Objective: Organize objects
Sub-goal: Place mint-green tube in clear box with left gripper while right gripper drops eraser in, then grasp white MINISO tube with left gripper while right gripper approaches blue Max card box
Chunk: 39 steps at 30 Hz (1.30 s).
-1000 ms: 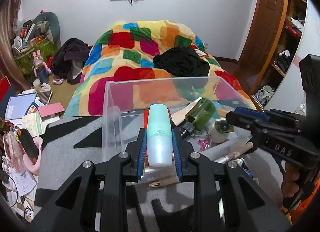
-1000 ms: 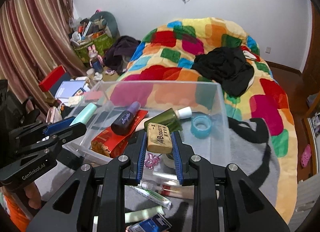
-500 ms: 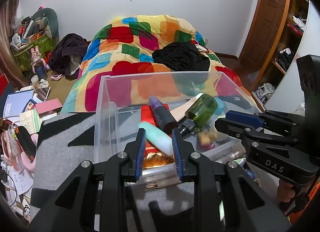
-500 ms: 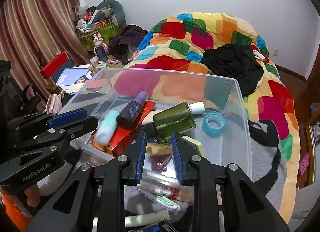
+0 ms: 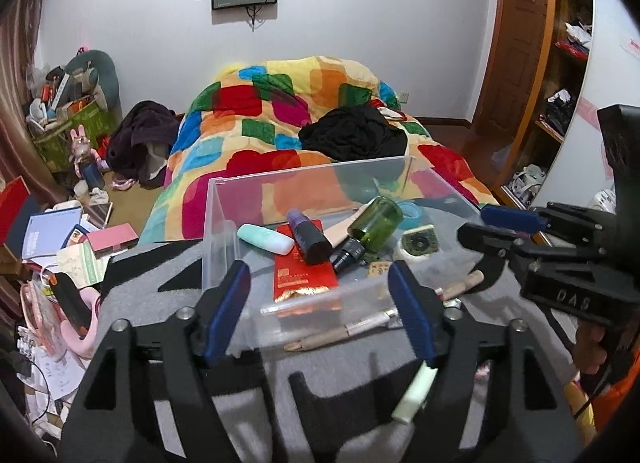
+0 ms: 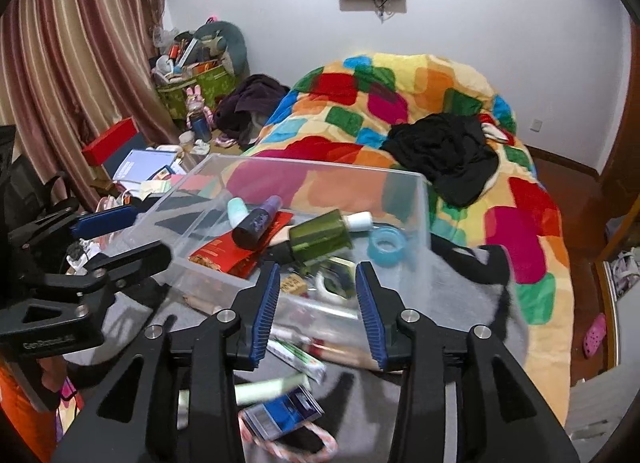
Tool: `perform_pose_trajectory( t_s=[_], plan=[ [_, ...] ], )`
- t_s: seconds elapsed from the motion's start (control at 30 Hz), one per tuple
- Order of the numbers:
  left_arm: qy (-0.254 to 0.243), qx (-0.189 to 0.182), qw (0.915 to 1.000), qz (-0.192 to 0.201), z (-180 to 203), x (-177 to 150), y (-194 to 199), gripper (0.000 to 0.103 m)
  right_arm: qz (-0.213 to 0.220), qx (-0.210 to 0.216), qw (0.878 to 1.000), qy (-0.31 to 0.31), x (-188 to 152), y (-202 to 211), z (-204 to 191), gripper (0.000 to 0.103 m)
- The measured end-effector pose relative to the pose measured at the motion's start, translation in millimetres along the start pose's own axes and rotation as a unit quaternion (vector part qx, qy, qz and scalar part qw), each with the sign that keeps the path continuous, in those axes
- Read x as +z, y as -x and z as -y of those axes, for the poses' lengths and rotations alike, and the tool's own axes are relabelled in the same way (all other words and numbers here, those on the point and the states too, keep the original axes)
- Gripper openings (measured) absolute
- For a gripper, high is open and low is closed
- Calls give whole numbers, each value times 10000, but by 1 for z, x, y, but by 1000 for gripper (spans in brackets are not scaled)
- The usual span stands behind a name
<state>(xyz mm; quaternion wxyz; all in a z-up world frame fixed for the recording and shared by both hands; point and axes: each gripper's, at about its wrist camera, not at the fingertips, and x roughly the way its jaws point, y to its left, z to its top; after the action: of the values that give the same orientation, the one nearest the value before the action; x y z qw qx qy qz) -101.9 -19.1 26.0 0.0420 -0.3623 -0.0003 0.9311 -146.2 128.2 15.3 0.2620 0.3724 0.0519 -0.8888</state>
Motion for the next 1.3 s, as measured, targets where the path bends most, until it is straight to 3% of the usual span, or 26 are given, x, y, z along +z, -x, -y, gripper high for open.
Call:
perform_pose_trajectory(
  t_s=[0.07, 0.3, 0.47, 0.6, 0.7, 0.73, 0.83, 0.9, 0.97, 1.03, 1.23, 1.3],
  plan=[
    [-46, -16, 10000, 9, 4, -4, 5, 79, 53, -75, 10000, -29, -5, 8, 5, 42],
    [-168, -171, 9991, -363, 15, -34, 1, 80, -61, -309, 9995, -56, -34, 21, 20, 49],
    [-136, -487, 9952, -841, 26, -63, -15, 80, -476, -52, 9987, -195, -61, 12, 21, 53],
    [-243, -603, 9923, -1051, 38, -80, -25, 79, -633, 148, 9979, -57, -75, 4, 9, 66],
    [-177, -774, 9907, -1105, 42, -83, -30, 66, -714, 224, 9971, 167, -80, -2, -3, 66],
    [-139, -854, 9897, -1138, 42, -83, -32, 54, -724, 237, 9968, 237, -81, -4, -6, 66],
    [-111, -824, 9908, -1069, 42, -85, -33, 35, -736, 225, 9964, 359, -82, -9, -13, 66],
    [-60, -870, 9907, -1041, 40, -87, -30, 31, -761, 269, 9961, 359, -82, -13, -14, 66],
    [-6, -897, 9907, -1024, 36, -91, -26, 28, -766, 269, 9960, 361, -83, -15, -14, 63],
    [-1, -850, 9913, -1006, 32, -95, -20, 25, -769, 265, 9960, 369, -83, -17, -14, 51],
    [26, -639, 9927, -1021, 16, -108, 1, 17, -729, 265, 9967, 242, -82, -15, -6, 27],
    [-51, -580, 9930, -1032, 15, -111, 4, 17, -755, 311, 9965, 161, -82, -14, -1, 26]
  ],
)
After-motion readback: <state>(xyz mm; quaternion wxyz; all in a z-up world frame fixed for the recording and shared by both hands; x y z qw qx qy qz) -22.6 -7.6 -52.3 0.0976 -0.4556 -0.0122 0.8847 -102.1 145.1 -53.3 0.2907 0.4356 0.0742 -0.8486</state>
